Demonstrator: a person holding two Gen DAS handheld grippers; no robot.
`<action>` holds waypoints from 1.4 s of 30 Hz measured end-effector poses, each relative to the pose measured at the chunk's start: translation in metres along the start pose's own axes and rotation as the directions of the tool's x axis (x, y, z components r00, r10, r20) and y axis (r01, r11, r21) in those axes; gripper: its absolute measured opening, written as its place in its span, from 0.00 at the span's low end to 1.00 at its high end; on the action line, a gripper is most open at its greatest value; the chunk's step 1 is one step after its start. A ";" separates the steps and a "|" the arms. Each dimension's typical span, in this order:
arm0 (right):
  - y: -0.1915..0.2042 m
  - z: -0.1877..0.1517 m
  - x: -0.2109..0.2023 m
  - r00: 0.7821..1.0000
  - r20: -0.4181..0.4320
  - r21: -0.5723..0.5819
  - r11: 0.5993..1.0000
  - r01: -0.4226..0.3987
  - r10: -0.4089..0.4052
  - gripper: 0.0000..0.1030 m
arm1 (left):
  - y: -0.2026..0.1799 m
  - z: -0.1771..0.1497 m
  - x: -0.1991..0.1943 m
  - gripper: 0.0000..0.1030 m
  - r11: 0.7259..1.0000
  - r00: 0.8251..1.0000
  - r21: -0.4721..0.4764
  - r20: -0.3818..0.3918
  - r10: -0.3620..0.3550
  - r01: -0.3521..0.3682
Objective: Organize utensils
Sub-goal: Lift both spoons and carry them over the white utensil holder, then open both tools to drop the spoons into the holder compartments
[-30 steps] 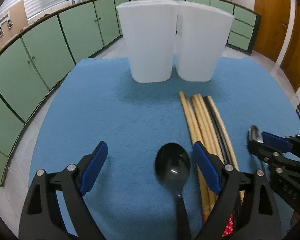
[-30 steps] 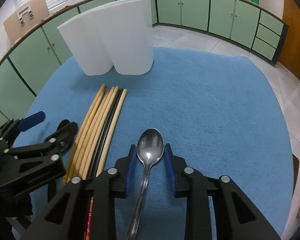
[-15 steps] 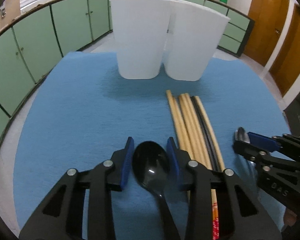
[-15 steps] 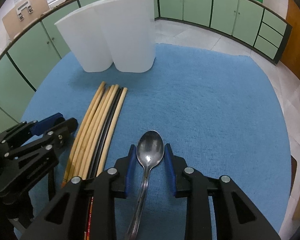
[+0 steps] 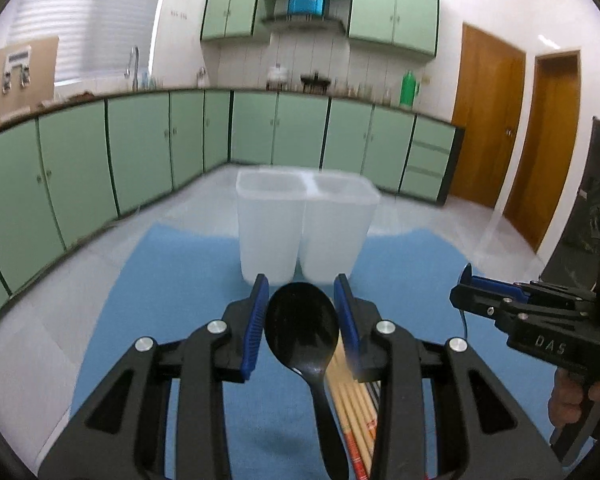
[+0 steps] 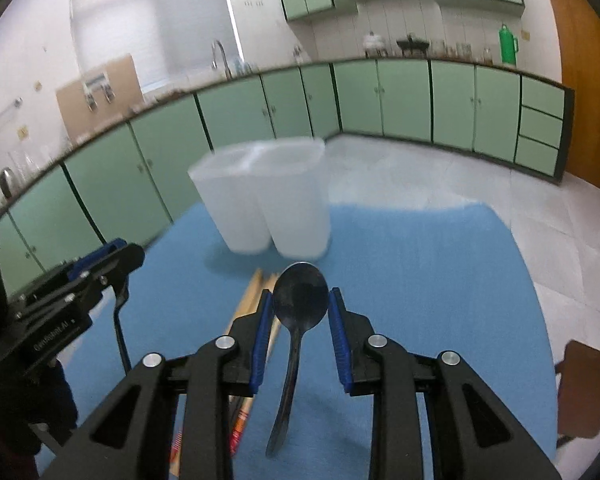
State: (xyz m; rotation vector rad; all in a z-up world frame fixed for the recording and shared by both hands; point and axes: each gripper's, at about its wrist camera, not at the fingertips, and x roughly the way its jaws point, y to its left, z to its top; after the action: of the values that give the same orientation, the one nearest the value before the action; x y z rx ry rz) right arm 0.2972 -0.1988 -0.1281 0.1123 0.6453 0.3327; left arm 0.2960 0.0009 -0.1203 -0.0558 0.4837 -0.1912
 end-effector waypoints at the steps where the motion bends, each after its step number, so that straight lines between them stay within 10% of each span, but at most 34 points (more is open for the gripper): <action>1: -0.002 0.001 -0.004 1.000 0.015 0.004 1.000 -0.007 0.007 0.27 | -0.001 0.003 -0.003 0.31 1.000 1.000 0.000 0.017 0.003 -0.003; 20: 0.008 0.135 -0.011 0.957 0.282 -0.043 0.997 -0.057 0.066 0.27 | -0.015 0.133 0.033 0.31 0.997 0.936 0.039 0.350 0.047 -0.064; 33: -0.003 0.177 0.077 0.958 0.283 -0.040 0.998 0.052 -0.039 0.27 | -0.009 0.160 0.119 0.31 0.993 0.939 0.038 0.330 0.097 -0.116; 42: -0.006 0.154 0.116 0.982 0.182 -0.047 0.998 0.049 -0.039 0.27 | 0.013 0.131 0.154 0.33 0.994 0.972 0.014 0.210 0.104 -0.109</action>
State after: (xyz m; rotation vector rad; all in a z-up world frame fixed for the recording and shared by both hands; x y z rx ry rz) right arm 0.4792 -0.1656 -0.0727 0.0779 0.4577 0.2925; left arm 0.4934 -0.0154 -0.0762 -0.0242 0.2735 -0.0848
